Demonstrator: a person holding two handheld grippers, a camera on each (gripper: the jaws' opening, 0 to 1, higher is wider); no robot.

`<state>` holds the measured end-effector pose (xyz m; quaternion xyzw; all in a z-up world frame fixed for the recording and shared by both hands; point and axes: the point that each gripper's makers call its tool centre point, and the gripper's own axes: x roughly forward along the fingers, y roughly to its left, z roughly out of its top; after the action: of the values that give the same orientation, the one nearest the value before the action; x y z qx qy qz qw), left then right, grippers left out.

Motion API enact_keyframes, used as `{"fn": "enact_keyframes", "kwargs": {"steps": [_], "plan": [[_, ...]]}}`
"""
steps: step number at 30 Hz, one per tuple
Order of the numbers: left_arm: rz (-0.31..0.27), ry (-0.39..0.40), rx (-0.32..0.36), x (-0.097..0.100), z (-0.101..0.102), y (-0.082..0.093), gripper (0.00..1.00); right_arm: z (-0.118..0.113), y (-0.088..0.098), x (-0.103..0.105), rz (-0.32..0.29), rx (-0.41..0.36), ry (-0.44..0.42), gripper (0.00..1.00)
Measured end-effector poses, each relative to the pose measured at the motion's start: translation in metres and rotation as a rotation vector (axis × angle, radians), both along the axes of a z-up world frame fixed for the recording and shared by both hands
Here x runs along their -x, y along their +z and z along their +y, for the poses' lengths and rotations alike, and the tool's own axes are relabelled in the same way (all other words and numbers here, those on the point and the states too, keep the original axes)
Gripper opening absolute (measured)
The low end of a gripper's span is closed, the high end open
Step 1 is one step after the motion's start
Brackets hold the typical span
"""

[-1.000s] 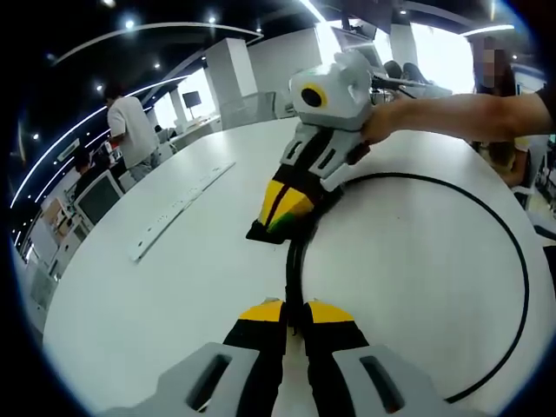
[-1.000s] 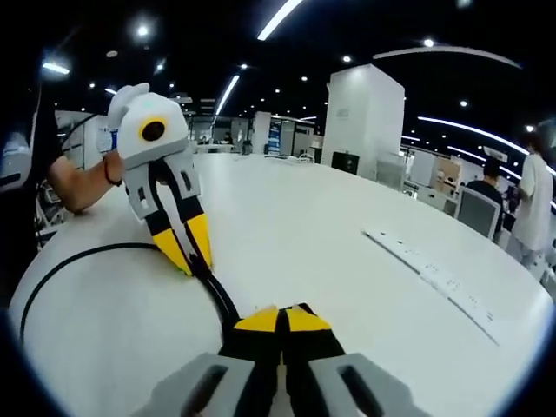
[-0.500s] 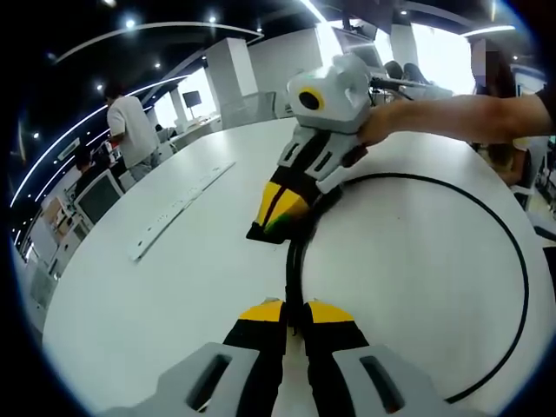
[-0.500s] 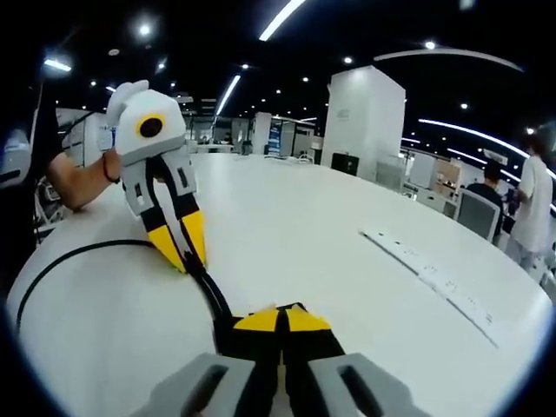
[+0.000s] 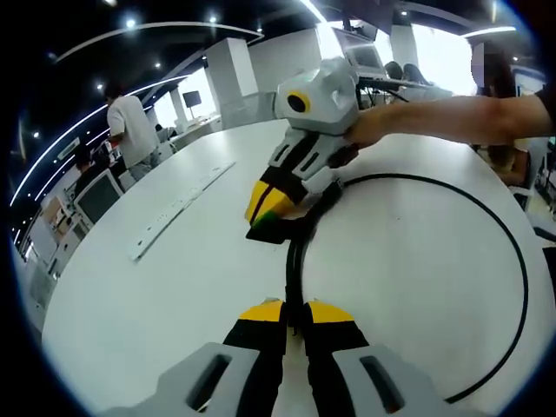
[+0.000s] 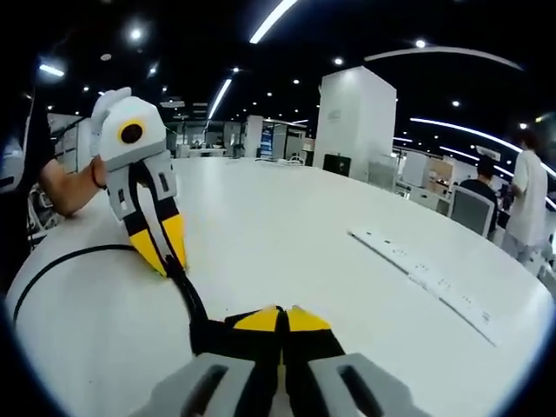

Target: Find the charging cable on the desk, coil it up and secure with Velcro.

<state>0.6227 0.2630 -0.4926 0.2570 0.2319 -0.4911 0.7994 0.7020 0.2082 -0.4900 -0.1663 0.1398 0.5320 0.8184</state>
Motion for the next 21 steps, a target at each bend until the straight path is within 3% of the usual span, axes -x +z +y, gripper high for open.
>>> {"fn": "enact_keyframes", "kwargs": {"steps": [6,14,21], "plan": [[0.005,0.001,0.011,-0.001,0.0,0.0,0.09,0.002,0.001,0.007,-0.005,-0.006,-0.001,0.03],[0.004,0.003,0.02,-0.002,0.0,0.0,0.09,0.002,0.017,0.017,0.01,-0.044,-0.006,0.19],[0.003,0.011,0.051,-0.004,-0.001,0.0,0.1,-0.008,0.027,0.021,0.0,-0.044,-0.003,0.21]]}}
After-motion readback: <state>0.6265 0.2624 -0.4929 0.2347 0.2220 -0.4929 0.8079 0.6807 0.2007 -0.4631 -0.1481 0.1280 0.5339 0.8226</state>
